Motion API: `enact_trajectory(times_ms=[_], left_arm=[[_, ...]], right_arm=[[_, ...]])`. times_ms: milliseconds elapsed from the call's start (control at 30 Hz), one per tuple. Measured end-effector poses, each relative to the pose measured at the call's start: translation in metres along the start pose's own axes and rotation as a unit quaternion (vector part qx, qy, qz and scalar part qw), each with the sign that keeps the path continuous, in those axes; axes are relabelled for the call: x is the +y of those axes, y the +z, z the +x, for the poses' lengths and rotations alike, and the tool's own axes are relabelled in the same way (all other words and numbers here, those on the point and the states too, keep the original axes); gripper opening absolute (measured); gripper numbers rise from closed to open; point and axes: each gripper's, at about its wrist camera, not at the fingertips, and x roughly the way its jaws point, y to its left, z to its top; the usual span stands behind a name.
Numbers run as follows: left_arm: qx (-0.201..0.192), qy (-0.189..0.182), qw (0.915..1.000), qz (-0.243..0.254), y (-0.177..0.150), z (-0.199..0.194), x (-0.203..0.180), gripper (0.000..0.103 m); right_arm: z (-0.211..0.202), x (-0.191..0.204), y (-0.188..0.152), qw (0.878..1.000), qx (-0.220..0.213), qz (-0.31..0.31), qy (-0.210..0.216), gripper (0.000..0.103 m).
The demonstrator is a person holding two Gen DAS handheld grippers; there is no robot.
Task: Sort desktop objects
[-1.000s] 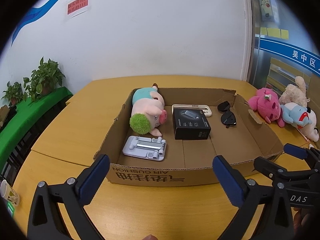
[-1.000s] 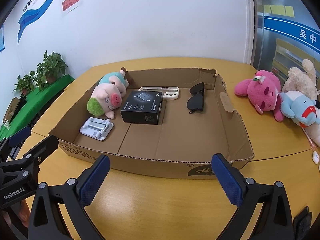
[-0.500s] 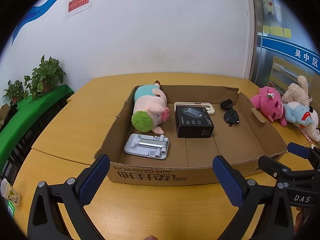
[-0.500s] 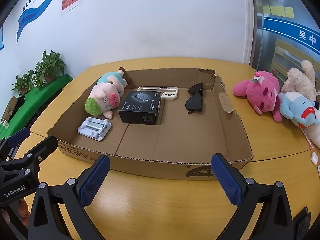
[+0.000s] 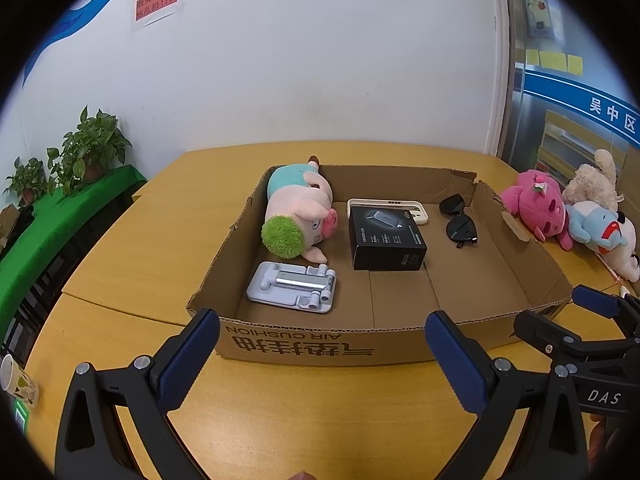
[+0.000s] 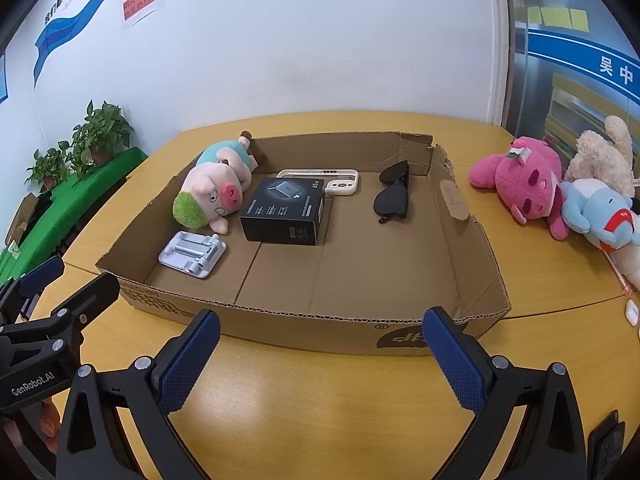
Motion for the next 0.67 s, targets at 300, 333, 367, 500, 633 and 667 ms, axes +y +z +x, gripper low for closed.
enact_trajectory(times_ms=[300,333,367,500,633,667], left_arm=[[0.001,-0.006,1.0000,0.003,0.0009,-0.0015,0.0003,0.102],[0.002,-0.006,1.0000,0.002,0.0006,-0.0012,0.0007,0.102],[0.003,-0.006,1.0000,0.002,0.0004,-0.0014,0.0009,0.102],[0.003,-0.001,1.0000,0.002,0.0005,-0.0012,0.0018,0.102],[0.004,0.008,0.9999,-0.007,-0.0002,-0.0014,0.0045,0.102],[0.005,0.006,0.9999,-0.008,-0.0005,-0.0009,0.0048,0.102]], right_arm=[[-0.0027,0.0033,-0.0030,1.000,-0.004,0.000,0.002,0.103],[-0.0055,0.0042,-0.0031,1.000,-0.011,-0.001,0.002,0.103],[-0.0071,0.0055,-0.0028,1.000,-0.015,-0.004,0.000,0.103],[-0.0071,0.0077,-0.0008,1.000,-0.016,-0.010,-0.001,0.103],[-0.0063,0.0080,-0.0014,1.000,-0.014,-0.012,-0.004,0.103],[-0.0061,0.0077,-0.0013,1.000,-0.013,-0.010,-0.004,0.103]])
